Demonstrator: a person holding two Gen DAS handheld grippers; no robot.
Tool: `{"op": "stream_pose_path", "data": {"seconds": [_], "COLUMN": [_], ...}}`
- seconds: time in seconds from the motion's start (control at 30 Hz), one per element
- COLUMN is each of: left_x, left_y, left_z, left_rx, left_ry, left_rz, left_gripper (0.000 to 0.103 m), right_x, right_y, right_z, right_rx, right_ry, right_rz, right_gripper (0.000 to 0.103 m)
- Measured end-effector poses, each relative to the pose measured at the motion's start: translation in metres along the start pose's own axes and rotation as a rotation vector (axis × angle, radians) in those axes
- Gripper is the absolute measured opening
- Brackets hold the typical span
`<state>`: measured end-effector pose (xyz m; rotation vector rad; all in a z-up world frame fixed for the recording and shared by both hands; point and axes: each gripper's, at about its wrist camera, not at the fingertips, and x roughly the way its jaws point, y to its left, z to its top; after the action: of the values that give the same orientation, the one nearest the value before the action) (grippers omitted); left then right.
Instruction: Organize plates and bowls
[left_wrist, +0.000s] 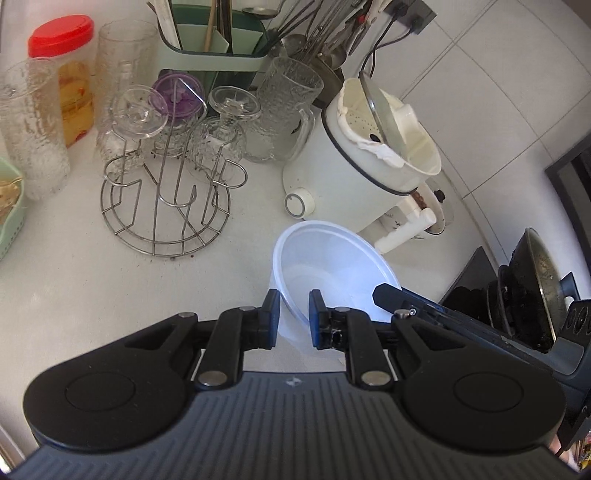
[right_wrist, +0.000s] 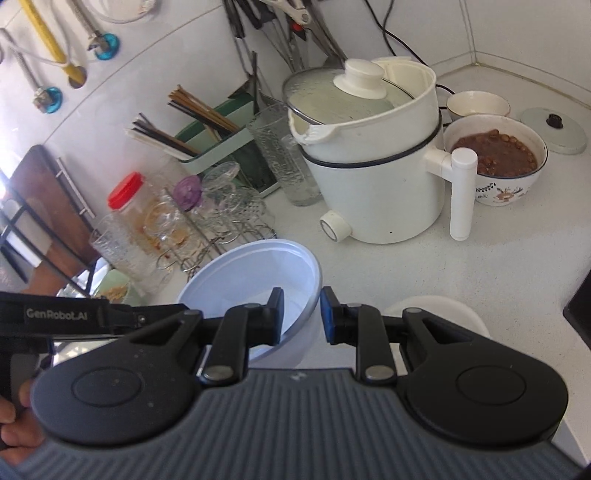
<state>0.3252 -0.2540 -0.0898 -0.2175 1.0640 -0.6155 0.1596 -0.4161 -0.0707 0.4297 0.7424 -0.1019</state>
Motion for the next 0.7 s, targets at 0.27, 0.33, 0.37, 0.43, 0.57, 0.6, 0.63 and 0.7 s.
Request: {"op": "stream_pose_path", "data": {"seconds": [0.27, 0.33, 0.37, 0.43, 0.57, 0.6, 0.63, 0.7], "left_x": [-0.030, -0.037, -0.040, -0.045, -0.056, -0.059, -0.061, -0.068], "left_y": [0.003, 0.006, 0.008, 0.012, 0.020, 0.022, 0.024, 0.028], "left_z": [-0.011, -0.015, -0.017, -0.020, -0.027, -0.029, -0.031, -0.036], "left_rx": [-0.028, -0.032, -0.035, -0.042, -0.046, -0.052, -0.053, -0.045], "left_ry": [-0.031, -0.033, -0.033, -0.031, -0.034, -0.032, -0.031, -0.033], "left_rz": [0.010, 0.010, 0.011, 0.013, 0.012, 0.014, 0.015, 0.018], "left_gripper": [0.019, 0.019, 0.019, 0.019, 0.019, 0.019, 0.019, 0.019], "right_x": [-0.015, -0.018, -0.019, -0.022, -0.027, -0.028, -0.029, -0.030], "right_y": [0.015, 0.019, 0.021, 0.026, 0.034, 0.036, 0.039, 0.044], "right_z": [-0.008, -0.011, -0.013, -0.016, -0.022, -0.024, -0.026, -0.031], "right_rx": [-0.011, -0.015, -0.018, -0.023, -0.019, -0.020, -0.022, -0.018], "right_ry": [0.013, 0.019, 0.022, 0.027, 0.035, 0.035, 0.034, 0.039], "right_rz": [0.025, 0.030, 0.032, 0.034, 0.042, 0.044, 0.046, 0.049], "right_gripper": [0.024, 0.024, 0.024, 0.024, 0.024, 0.024, 0.024, 0.024]}}
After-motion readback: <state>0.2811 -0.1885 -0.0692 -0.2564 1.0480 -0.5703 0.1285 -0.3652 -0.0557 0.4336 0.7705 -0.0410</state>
